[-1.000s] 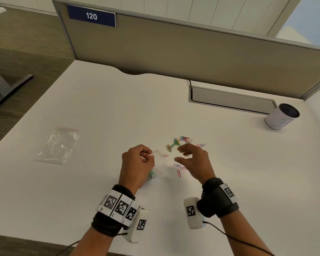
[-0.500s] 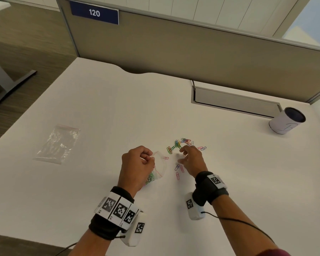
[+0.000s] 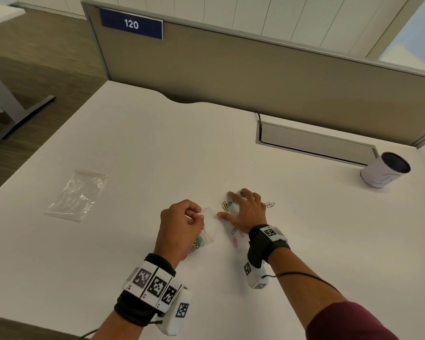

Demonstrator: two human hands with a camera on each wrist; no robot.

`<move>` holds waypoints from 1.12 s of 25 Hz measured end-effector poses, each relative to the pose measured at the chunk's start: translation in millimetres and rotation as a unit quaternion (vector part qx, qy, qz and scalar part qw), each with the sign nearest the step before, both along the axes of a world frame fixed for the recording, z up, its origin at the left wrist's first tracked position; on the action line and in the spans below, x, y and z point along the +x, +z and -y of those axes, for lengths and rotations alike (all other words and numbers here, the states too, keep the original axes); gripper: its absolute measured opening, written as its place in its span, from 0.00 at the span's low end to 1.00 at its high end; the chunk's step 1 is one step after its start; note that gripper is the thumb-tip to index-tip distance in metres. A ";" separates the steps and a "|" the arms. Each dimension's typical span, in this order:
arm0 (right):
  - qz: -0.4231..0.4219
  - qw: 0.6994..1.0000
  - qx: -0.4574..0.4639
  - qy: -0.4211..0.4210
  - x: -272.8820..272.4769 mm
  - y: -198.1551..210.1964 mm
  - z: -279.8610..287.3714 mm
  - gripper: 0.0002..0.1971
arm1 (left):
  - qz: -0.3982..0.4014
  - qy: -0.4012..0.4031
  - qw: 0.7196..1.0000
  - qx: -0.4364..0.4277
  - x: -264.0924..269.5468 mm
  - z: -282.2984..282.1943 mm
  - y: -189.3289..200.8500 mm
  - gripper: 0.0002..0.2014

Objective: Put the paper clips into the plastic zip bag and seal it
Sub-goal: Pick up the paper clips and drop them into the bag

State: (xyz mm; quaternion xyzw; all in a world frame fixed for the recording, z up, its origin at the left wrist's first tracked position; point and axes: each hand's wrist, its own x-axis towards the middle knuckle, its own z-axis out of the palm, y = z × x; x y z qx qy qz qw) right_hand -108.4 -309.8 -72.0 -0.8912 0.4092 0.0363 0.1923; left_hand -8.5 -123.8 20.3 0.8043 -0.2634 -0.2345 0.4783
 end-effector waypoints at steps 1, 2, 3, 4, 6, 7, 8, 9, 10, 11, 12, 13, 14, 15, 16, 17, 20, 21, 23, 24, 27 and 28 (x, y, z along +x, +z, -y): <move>0.025 1.000 -0.009 0.001 -0.3 -3.9 -3.2 0.32 | 0.001 -0.003 1.000 0.000 -0.7 1.3 0.1 0.03; 0.052 0.998 -0.016 0.001 -0.1 -6.9 -6.3 0.26 | 0.001 -0.004 1.000 0.000 -1.5 1.8 0.6 0.03; 0.080 0.997 -0.019 0.001 0.6 -8.5 -8.6 0.20 | 0.001 -0.005 1.000 -0.001 -2.0 2.4 1.0 0.03; 0.100 0.995 -0.019 0.004 1.2 -9.1 -10.5 0.15 | 0.001 -0.006 1.000 -0.003 -2.4 2.8 1.1 0.02; 0.110 0.994 -0.023 0.016 0.9 -8.3 -11.8 0.10 | 0.000 -0.006 1.000 -0.007 -2.6 3.5 0.8 0.02; 0.102 0.994 -0.030 0.025 0.5 -7.6 -11.7 0.09 | 0.000 -0.007 1.000 -0.008 -2.6 3.6 0.5 0.02; 0.089 0.994 -0.042 0.038 0.6 -7.2 -11.3 0.08 | -0.002 -0.006 1.000 -0.009 -2.4 3.6 0.4 0.02; 0.074 0.994 -0.055 0.052 0.7 -6.8 -11.2 0.07 | -0.003 -0.005 1.000 -0.009 -2.3 3.6 0.3 0.02; 0.059 0.994 -0.064 0.065 1.4 -5.9 -10.7 0.07 | -0.005 -0.004 1.000 -0.010 -2.0 3.7 0.1 0.02; 0.046 0.994 -0.065 0.073 2.3 -5.0 -9.7 0.07 | -0.005 -0.004 1.000 -0.009 -1.8 3.3 0.1 0.02; 0.042 0.995 -0.059 0.073 3.1 -3.1 -7.8 0.07 | -0.005 -0.004 1.000 -0.009 -1.7 2.7 0.3 0.02; 0.045 0.996 -0.041 0.061 3.7 -1.3 -4.7 0.06 | -0.003 -0.004 1.000 -0.008 -1.1 2.0 0.3 0.02; 0.060 0.998 -0.013 0.035 3.0 1.2 -1.4 0.07 | -0.003 -0.003 1.000 -0.009 -0.6 1.1 0.3 0.03; 0.083 0.996 0.023 -0.005 1.1 4.1 1.7 0.07 | -0.003 -0.002 1.000 -0.010 0.1 0.4 -0.2 0.03; 0.114 0.990 0.062 -0.050 -1.5 8.0 3.5 0.07 | -0.003 -0.002 1.000 -0.011 1.0 -0.1 -0.6 0.03; 0.151 0.978 0.106 -0.095 -4.9 13.4 3.4 0.05 | -0.003 -0.001 1.000 -0.012 1.5 -0.8 -1.0 0.03; 0.284 0.910 0.258 -0.160 -12.6 43.2 -10.3 0.04 | -0.001 -0.001 1.000 -0.009 3.5 -2.0 -1.1 0.03; 0.322 0.883 0.305 -0.153 -14.1 56.6 -17.4 0.05 | -0.001 -0.001 1.000 -0.009 3.8 -2.5 -1.2 0.03; 0.344 0.859 0.362 -0.109 -14.5 83.1 -31.2 0.07 | -0.001 -0.001 1.000 -0.007 3.9 -2.9 -0.7 0.03; 0.327 0.866 0.370 -0.081 -13.0 94.8 -37.6 0.07 | -0.001 -0.001 1.000 -0.002 3.9 -2.7 -0.4 0.03; 0.206 0.931 0.301 -0.007 -2.7 113.2 -52.4 0.06 | -0.001 -0.002 1.000 0.007 2.6 -1.4 0.1 0.05; 0.167 0.948 0.270 0.007 2.3 114.3 -56.8 0.06 | -0.001 -0.003 1.000 0.005 1.9 -1.2 0.4 0.06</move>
